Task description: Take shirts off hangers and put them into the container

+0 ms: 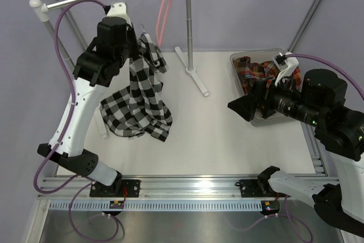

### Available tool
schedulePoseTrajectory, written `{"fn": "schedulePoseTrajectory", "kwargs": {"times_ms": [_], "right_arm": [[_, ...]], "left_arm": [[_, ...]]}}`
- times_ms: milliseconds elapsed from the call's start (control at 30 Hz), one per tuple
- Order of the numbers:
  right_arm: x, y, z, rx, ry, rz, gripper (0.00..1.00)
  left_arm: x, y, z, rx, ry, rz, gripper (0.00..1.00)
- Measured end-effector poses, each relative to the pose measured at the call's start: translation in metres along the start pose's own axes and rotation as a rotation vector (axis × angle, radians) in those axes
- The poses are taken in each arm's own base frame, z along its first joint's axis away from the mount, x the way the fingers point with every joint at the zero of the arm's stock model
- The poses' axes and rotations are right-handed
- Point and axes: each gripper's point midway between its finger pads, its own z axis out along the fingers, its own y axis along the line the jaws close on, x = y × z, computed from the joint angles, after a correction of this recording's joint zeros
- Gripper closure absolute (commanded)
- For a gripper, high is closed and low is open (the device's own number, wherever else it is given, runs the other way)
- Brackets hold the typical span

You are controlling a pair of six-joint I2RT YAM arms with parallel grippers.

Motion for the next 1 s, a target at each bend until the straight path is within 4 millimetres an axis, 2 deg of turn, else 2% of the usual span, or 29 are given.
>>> {"fn": "schedulePoseTrajectory", "kwargs": {"times_ms": [133, 267, 367, 400, 500, 633, 733, 767, 800, 867, 1000], "right_arm": [[-0.001, -0.002, 0.013, 0.000, 0.022, -0.005, 0.01], [0.002, -0.005, 0.036, -0.003, 0.064, 0.001, 0.01], [0.004, -0.010, 0.055, 0.002, 0.097, 0.011, 0.01], [0.005, -0.011, 0.063, -0.001, 0.110, 0.017, 0.07], [0.010, -0.013, 0.082, -0.008, 0.145, 0.035, 0.16], [0.013, -0.015, 0.101, -0.017, 0.177, 0.053, 0.25], [0.014, -0.013, 0.109, -0.032, 0.195, 0.069, 0.37], [0.013, -0.012, 0.111, -0.038, 0.196, 0.074, 0.50], [0.013, -0.011, 0.113, -0.042, 0.194, 0.078, 0.56], [0.011, -0.009, 0.114, -0.051, 0.188, 0.092, 0.59], [0.009, -0.008, 0.117, -0.065, 0.161, 0.106, 0.56]], "left_arm": [[0.044, -0.021, -0.016, 0.144, 0.139, -0.024, 1.00], [0.073, -0.033, -0.050, 0.282, 0.241, -0.061, 1.00], [0.084, -0.039, -0.083, 0.402, 0.260, -0.100, 1.00], [0.087, -0.041, -0.097, 0.451, 0.263, -0.117, 1.00], [0.094, -0.054, -0.133, 0.618, 0.257, -0.163, 1.00], [0.101, -0.076, -0.159, 0.812, 0.278, -0.231, 1.00], [0.099, -0.095, -0.165, 0.930, 0.305, -0.285, 1.00], [0.098, -0.101, -0.164, 0.957, 0.311, -0.302, 1.00], [0.097, -0.107, -0.162, 0.985, 0.320, -0.321, 1.00], [0.091, -0.118, -0.159, 1.031, 0.332, -0.363, 1.00], [0.075, -0.137, -0.157, 1.128, 0.331, -0.422, 1.00]]}}
